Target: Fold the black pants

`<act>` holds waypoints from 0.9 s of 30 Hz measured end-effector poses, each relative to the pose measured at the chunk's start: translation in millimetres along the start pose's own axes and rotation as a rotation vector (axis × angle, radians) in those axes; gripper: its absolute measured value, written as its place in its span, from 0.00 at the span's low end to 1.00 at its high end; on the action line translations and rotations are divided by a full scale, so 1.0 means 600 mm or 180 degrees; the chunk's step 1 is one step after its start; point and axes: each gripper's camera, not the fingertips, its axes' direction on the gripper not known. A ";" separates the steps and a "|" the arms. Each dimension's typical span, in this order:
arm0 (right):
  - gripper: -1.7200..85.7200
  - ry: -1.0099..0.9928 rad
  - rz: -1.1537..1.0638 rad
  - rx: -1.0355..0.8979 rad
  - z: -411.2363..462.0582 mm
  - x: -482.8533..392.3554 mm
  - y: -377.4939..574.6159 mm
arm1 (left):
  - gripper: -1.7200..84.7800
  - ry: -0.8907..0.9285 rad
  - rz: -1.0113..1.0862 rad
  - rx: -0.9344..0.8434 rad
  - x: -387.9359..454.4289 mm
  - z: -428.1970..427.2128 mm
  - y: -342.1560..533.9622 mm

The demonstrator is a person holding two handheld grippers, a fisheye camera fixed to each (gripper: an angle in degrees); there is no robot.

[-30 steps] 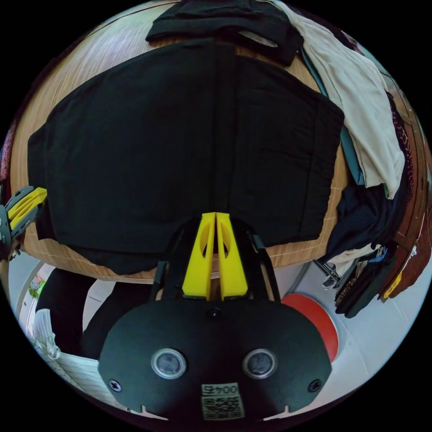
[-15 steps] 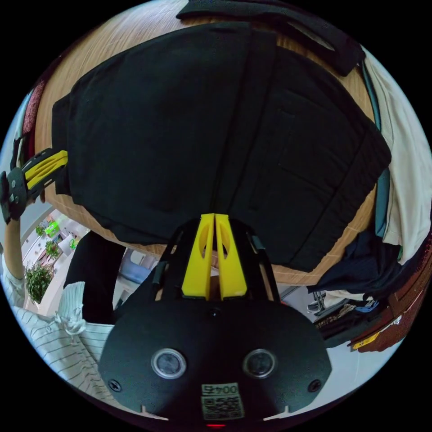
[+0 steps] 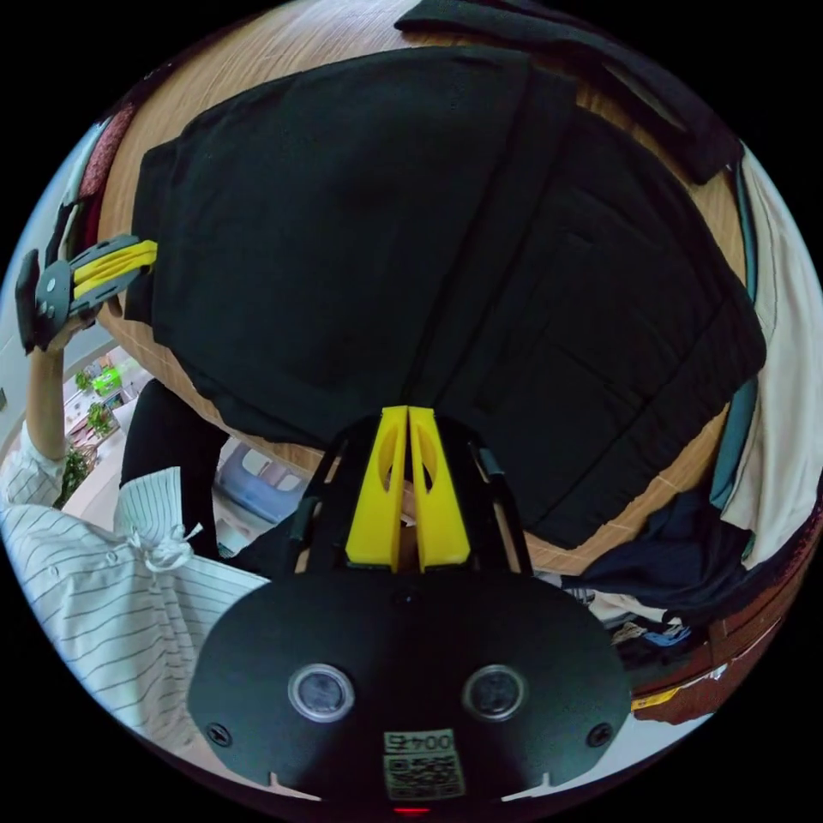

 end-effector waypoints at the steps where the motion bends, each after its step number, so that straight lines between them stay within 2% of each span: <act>1: 0.01 0.0039 -0.0079 -0.0024 0.005 0.002 0.006 | 0.02 0.0130 -0.0064 0.0062 -0.011 0.005 0.011; 6: 0.01 0.0097 -0.0335 -0.0119 0.028 0.019 0.034 | 0.02 0.0288 -0.0064 0.0209 -0.021 0.024 0.045; 12: 0.01 0.0008 -0.0442 -0.0079 0.064 0.056 0.096 | 0.02 -0.0111 -0.0192 0.0484 0.025 0.048 0.103; 15: 0.01 0.0197 -0.0393 0.0252 0.087 0.059 0.159 | 0.02 -0.0489 -0.0416 0.0771 0.065 0.061 0.144; 17: 0.01 0.0353 -0.0117 0.0770 0.113 0.060 0.231 | 0.02 -0.0971 -0.0704 0.0926 0.101 0.065 0.197; 21: 0.01 0.0320 0.0667 0.1834 0.160 0.069 0.370 | 0.03 -0.0912 -0.1509 0.1254 0.123 0.023 0.350; 22: 0.01 0.0146 0.0911 0.2266 0.174 0.076 0.425 | 0.03 -0.0754 -0.1762 0.1359 0.119 0.012 0.411; 23: 0.01 -0.0341 0.1087 0.2749 0.190 0.088 0.486 | 0.03 -0.0591 -0.2040 0.1465 0.110 0.007 0.475; 24: 0.01 -0.0685 0.1142 0.2967 0.201 0.096 0.517 | 0.03 -0.0504 -0.2187 0.1521 0.104 0.007 0.507; 26: 0.01 -0.2244 0.1164 0.3612 0.273 0.130 0.620 | 0.04 -0.0131 -0.2623 0.1786 0.086 0.013 0.619; 27: 0.01 -0.2600 0.1154 0.3718 0.296 0.137 0.640 | 0.05 -0.0020 -0.2692 0.1847 0.083 0.017 0.640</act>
